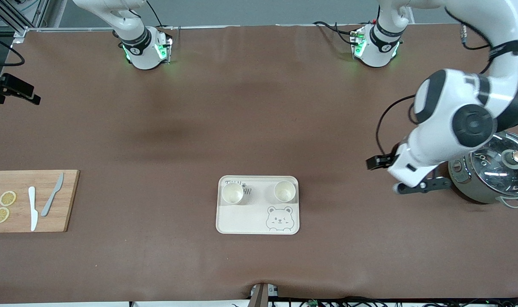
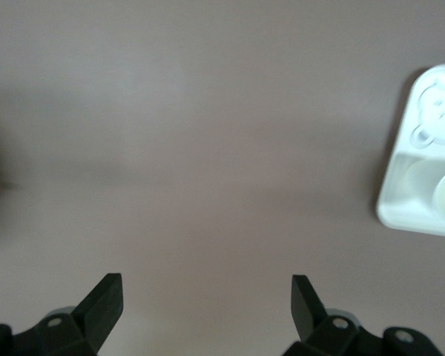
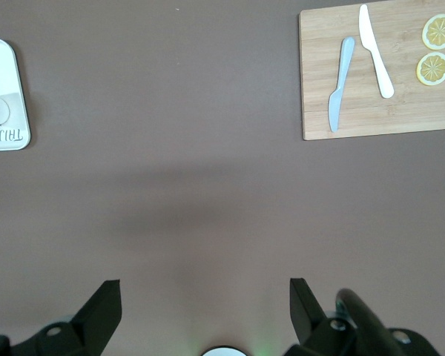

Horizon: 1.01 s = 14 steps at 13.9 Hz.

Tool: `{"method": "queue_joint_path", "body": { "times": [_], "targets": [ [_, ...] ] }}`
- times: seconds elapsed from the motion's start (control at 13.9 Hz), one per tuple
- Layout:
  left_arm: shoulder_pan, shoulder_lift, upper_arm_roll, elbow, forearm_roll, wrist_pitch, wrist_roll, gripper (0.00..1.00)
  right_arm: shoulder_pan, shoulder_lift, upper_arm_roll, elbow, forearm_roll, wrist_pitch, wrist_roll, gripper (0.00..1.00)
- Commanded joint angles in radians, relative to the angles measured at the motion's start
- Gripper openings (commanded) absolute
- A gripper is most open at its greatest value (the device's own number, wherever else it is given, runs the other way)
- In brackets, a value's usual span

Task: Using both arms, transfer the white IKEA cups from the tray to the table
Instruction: 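Lower the left gripper onto a white paper cup and grasp it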

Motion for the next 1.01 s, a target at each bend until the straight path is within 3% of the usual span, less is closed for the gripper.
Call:
{"method": "queue_joint_path", "body": {
  "times": [0.0,0.57,0.93],
  "targets": [
    [-0.073,0.077,0.005,0.023,-0.021,0.116,-0.146,1.00,-0.010,-0.012,0.003,-0.009,0.019,-0.001,-0.002,1.00],
    [-0.216,0.287,0.004,0.034,-0.020,0.533,-0.473,0.98,-0.015,0.029,0.002,0.003,0.017,0.014,-0.005,1.00],
    [-0.273,0.367,0.004,0.030,-0.020,0.633,-0.518,0.75,-0.042,0.083,0.002,0.034,0.000,0.004,-0.015,1.00]
  ]
}}
